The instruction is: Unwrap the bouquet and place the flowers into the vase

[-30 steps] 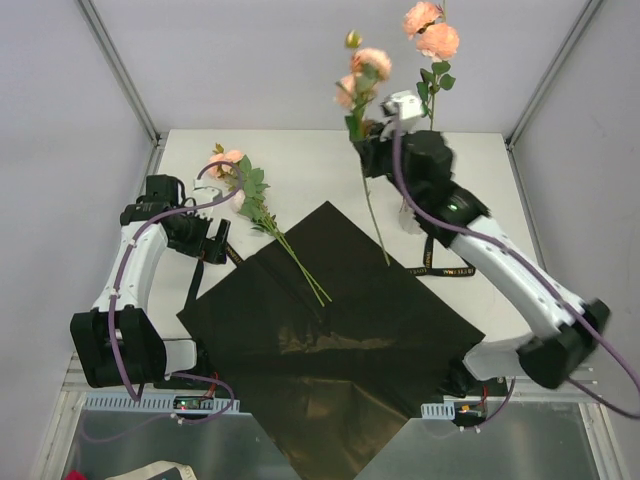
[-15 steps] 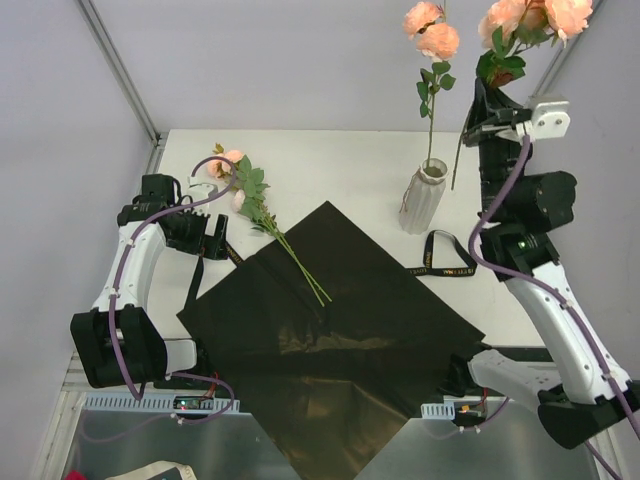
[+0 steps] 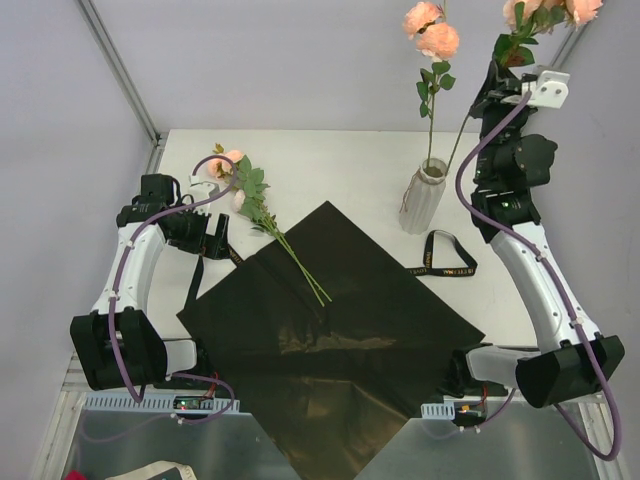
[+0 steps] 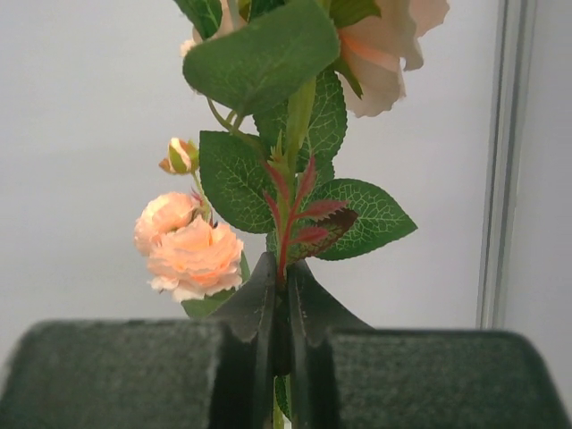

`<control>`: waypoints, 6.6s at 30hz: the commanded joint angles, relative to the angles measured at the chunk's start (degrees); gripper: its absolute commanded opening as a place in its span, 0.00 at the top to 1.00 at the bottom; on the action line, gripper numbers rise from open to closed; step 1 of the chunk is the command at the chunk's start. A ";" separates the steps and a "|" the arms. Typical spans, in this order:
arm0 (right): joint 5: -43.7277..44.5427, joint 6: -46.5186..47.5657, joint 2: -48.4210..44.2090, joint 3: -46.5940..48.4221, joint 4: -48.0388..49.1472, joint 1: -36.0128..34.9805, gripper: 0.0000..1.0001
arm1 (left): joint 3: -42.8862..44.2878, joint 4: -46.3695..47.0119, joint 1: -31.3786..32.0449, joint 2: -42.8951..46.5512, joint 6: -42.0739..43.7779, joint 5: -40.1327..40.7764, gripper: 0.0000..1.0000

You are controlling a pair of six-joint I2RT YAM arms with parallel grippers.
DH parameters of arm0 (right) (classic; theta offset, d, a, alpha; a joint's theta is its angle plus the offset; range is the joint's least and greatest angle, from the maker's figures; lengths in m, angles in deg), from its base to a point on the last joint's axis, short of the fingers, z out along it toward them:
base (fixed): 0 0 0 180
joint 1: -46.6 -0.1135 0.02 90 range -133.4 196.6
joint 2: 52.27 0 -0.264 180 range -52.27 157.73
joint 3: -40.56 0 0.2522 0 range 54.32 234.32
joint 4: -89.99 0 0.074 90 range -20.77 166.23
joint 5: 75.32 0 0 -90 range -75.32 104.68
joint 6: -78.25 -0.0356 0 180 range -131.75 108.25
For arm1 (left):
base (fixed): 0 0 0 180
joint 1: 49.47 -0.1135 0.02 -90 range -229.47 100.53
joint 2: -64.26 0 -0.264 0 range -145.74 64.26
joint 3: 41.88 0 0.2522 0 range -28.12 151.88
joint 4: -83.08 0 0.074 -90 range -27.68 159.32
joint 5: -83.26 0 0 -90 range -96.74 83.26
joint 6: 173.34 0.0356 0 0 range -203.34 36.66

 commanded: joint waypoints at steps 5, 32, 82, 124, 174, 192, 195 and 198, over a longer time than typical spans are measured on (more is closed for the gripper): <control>-1.27 -4.58 0.73 6.42 7.12 1.18 0.99 | 1.65 -0.97 -0.38 -0.35 1.53 -2.04 0.01; -4.26 -8.45 -3.30 -7.72 -0.78 0.74 0.24 | 0.94 -1.59 -0.38 3.69 2.50 -2.66 0.01; -31.51 -3.79 57.60 34.99 -50.71 -31.87 0.47 | 1.38 -1.76 -8.73 2.99 3.38 -0.90 0.01; -24.75 -15.92 29.93 6.79 -24.26 -29.58 0.99 | 0.33 -1.94 -9.96 3.95 5.31 -0.90 0.01; -10.59 -0.98 15.58 -0.60 45.61 1.09 1.00 | 10.35 -3.08 -10.05 -4.92 5.58 -0.81 0.01; -13.58 0.16 18.93 -5.61 50.71 3.46 1.00 | 13.34 -3.17 -10.05 -8.17 5.23 -1.95 0.01; -13.67 0.43 19.11 -5.79 51.24 3.64 1.00 | 13.16 -3.52 -10.05 -7.47 5.58 -1.51 0.01; -13.93 0.60 19.46 -5.79 51.77 3.73 1.00 | 13.16 -3.96 -10.05 -6.94 6.02 -1.16 0.01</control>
